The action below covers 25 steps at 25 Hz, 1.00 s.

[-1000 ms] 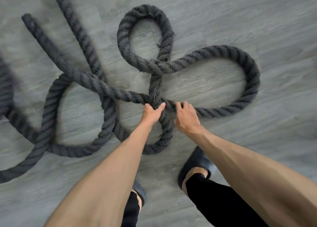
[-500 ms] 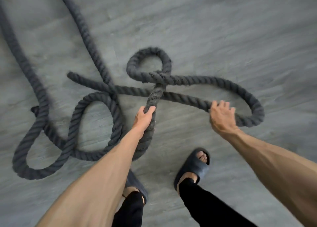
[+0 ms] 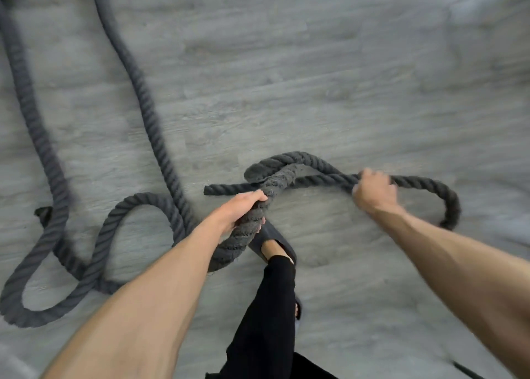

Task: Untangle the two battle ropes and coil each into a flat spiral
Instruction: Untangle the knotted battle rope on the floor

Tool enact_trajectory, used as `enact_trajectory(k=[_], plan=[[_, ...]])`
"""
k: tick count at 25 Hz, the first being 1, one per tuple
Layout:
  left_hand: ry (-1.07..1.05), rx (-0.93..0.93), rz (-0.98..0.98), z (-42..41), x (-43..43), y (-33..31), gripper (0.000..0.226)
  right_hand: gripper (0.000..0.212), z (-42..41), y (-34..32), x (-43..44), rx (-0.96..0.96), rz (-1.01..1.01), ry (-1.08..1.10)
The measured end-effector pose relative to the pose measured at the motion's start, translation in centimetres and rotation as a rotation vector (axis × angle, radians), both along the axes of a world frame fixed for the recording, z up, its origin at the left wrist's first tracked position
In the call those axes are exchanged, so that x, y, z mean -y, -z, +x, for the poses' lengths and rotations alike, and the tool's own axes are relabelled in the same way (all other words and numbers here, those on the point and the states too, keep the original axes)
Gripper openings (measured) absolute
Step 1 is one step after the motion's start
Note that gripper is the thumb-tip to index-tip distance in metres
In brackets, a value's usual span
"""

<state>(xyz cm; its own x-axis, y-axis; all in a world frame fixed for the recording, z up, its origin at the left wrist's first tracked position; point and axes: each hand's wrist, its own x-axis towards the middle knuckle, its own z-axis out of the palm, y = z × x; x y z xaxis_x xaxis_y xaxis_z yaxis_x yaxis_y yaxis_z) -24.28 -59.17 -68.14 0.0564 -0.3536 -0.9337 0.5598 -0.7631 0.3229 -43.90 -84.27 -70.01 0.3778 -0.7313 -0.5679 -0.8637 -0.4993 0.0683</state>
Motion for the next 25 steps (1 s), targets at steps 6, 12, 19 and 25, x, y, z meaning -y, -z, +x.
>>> enact_trajectory(k=[6, 12, 19, 25], plan=[[0.221, -0.257, 0.022, 6.5, 6.0, -0.8, 0.048, 0.056, 11.6, 2.4, -4.4, 0.385, 0.782, 0.824], [0.276, -0.443, -0.015, 11.0, 8.8, -1.6, 0.039, 0.032, 15.0, 2.7, -0.9, 0.812, 0.948, 1.75], [0.159, -0.073, -0.105, 11.8, 20.0, 0.6, 0.029, 0.054, 18.8, 2.6, 5.7, 0.824, 0.667, 0.849], [0.275, 0.91, 0.255, 13.4, 25.9, 8.6, 0.051, 0.044, 4.6, 14.0, 7.9, 0.189, 0.528, 0.915]])
